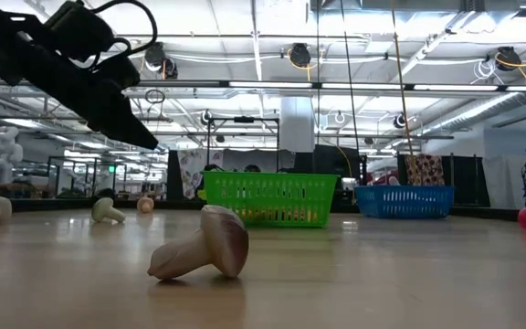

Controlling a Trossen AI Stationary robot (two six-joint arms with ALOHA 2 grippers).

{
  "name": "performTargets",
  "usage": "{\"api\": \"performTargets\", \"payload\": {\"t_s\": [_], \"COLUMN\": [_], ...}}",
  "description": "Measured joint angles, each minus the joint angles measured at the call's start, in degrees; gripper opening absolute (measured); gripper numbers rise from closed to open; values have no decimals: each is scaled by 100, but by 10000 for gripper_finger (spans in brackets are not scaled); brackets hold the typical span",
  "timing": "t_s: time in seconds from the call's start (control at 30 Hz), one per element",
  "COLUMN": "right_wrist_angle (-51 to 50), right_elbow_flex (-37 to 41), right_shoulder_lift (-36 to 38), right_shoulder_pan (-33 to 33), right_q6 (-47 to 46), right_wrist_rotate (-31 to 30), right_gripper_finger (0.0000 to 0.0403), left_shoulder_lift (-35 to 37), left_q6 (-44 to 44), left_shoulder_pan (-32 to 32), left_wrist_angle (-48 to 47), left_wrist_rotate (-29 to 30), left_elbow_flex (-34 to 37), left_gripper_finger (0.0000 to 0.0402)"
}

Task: Sort produce into baskets
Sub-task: Put the orange mushroom into the yellow bin, then put the green mushroom into the yellow bin

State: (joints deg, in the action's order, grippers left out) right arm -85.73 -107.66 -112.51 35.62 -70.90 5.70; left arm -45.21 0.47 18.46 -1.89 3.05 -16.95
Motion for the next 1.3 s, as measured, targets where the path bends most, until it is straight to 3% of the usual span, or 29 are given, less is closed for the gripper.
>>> {"api": "performTargets", "payload": {"t_s": [0.17,0.6,0.93,1.3], "right_wrist_angle": [-424,861,1176,1261], "right_elbow_flex": [348,1967,2813,2812], "right_shoulder_lift": [99,414,1036,1029], "right_shoulder_pan": [180,-179,-418,-404], "right_q6": [-360,746,555,108], "right_wrist_rotate": [79,671,651,816], "right_gripper_finger": [82,82,84,157], "left_shoulder_lift": [-2,-11,-15,-15], "left_q6": [-5,-302,-295,-304], "left_shoulder_pan": [0,0,0,0], "left_wrist_angle": [3,-343,-468,-468], "left_wrist_rotate": [0,-140,-435,-436], "left_elbow_flex": [0,0,2,2], "left_gripper_finger": [246,246,246,246]}}
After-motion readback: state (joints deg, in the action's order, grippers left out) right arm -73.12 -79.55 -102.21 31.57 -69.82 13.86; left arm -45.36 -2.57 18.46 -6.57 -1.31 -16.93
